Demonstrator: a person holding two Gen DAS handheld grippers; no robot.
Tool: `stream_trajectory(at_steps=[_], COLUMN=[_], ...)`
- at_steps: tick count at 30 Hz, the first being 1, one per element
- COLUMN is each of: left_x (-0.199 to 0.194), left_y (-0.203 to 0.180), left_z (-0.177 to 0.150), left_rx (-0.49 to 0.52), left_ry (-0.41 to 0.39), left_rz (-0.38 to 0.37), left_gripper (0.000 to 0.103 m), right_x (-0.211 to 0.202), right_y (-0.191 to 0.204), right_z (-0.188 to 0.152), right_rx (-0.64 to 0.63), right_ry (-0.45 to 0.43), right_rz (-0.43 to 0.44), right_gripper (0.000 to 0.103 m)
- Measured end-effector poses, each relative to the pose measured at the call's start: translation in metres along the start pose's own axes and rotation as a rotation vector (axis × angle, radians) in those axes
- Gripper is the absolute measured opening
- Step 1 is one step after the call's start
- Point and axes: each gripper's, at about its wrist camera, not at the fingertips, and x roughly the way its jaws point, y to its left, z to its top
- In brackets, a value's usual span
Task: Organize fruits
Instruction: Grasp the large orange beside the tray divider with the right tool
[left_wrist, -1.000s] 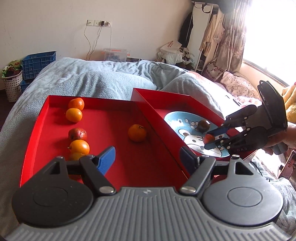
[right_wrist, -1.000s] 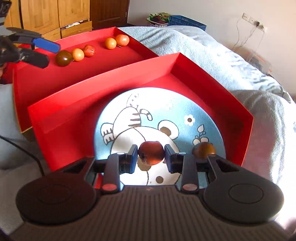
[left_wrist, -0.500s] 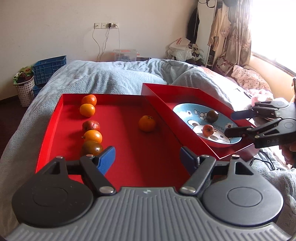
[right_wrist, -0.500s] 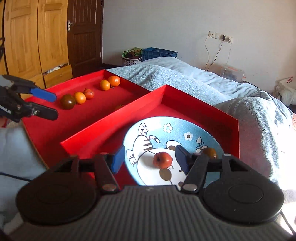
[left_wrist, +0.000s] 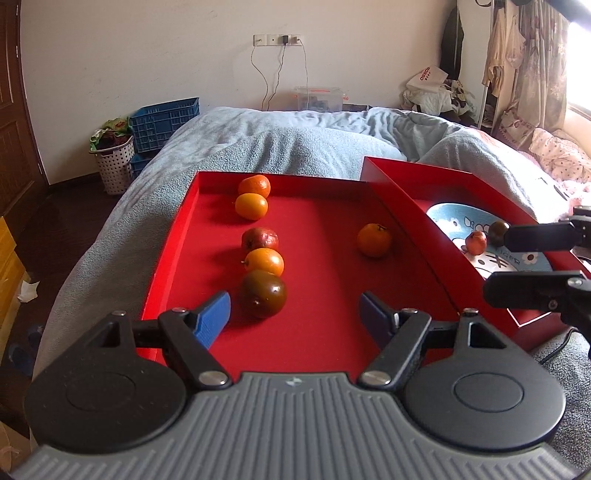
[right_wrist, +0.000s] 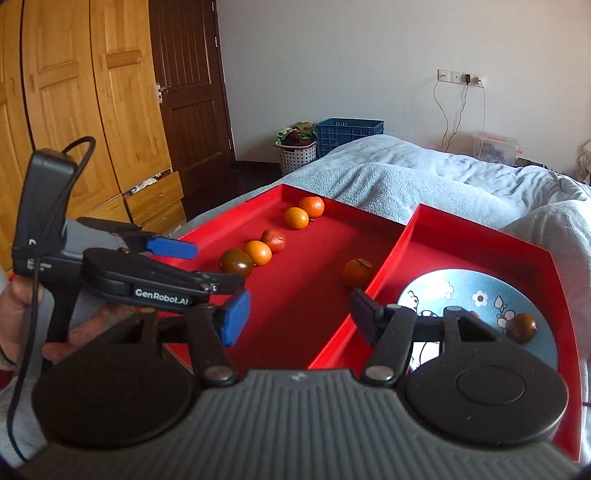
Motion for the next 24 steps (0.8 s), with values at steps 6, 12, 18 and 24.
stream_trajectory(at_steps=[6, 12, 18, 24], left_x=[0.004, 0.009, 0.014, 0.018], left_y=[0.009, 0.018, 0.022, 0.026], left_z=[-0.002, -0.006, -0.009, -0.009], left_rx=[0.014, -0.017, -0.031, -0.046], left_ry=[-0.012, -0.008, -0.005, -0.005], left_rz=[0.013, -0.019, -0.043, -0.064], left_gripper=[0.081, 0.081, 0.081, 0.08], right_x=[0.04, 0.082, 0.131, 0.171], right_y=[-0.007, -0.018, -0.024, -0.022], right_z=[0.02, 0.04, 0.045, 0.038], right_rx=[-0.113, -0.265, -0.387, -0.504], right_ry=[0.089, 0.158, 0.288, 0.417], right_rz=[0.0, -0.021, -0.019, -0.058], right_gripper=[0.062, 0.061, 0.054, 0.054])
